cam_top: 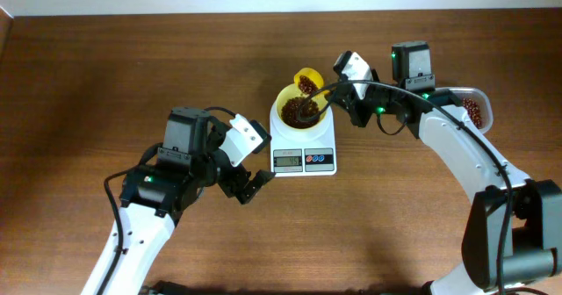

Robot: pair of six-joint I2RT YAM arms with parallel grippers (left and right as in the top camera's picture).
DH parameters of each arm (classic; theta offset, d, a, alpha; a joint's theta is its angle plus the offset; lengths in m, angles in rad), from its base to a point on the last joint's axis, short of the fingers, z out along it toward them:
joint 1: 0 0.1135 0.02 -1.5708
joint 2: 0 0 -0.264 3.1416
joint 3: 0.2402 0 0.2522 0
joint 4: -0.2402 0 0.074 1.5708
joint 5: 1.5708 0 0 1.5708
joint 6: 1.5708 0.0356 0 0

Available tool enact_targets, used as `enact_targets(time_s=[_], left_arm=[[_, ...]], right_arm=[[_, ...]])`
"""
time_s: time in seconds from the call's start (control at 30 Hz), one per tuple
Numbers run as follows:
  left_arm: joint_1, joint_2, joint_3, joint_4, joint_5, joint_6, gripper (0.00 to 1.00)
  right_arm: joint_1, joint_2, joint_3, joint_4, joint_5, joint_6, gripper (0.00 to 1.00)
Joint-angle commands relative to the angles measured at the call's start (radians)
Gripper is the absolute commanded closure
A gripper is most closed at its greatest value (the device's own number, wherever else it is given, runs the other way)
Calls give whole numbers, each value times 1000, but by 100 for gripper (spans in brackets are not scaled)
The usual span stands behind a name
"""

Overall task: Scoop item into bowl and weigh 50g on scale
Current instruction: 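Carry the scoop over the yellow bowl and tip beans in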

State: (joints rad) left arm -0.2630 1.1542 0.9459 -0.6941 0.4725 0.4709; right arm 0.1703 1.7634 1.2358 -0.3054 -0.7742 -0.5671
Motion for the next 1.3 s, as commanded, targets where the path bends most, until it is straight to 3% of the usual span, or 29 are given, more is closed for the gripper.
enact_targets(time_s=[0.0, 0.73, 1.13, 1.27], left_arm=[[3, 2, -7, 1, 18, -9, 1], [3, 2, -7, 1, 18, -10, 1], [3, 2, -7, 2, 18, -9, 1], [3, 2, -7, 2, 18, -10, 1]], right_arm=[[6, 8, -2, -1, 0, -25, 96], [6, 9, -2, -4, 0, -22, 96], [6, 9, -2, -50, -143, 586, 96], [6, 9, -2, -50, -143, 606, 96]])
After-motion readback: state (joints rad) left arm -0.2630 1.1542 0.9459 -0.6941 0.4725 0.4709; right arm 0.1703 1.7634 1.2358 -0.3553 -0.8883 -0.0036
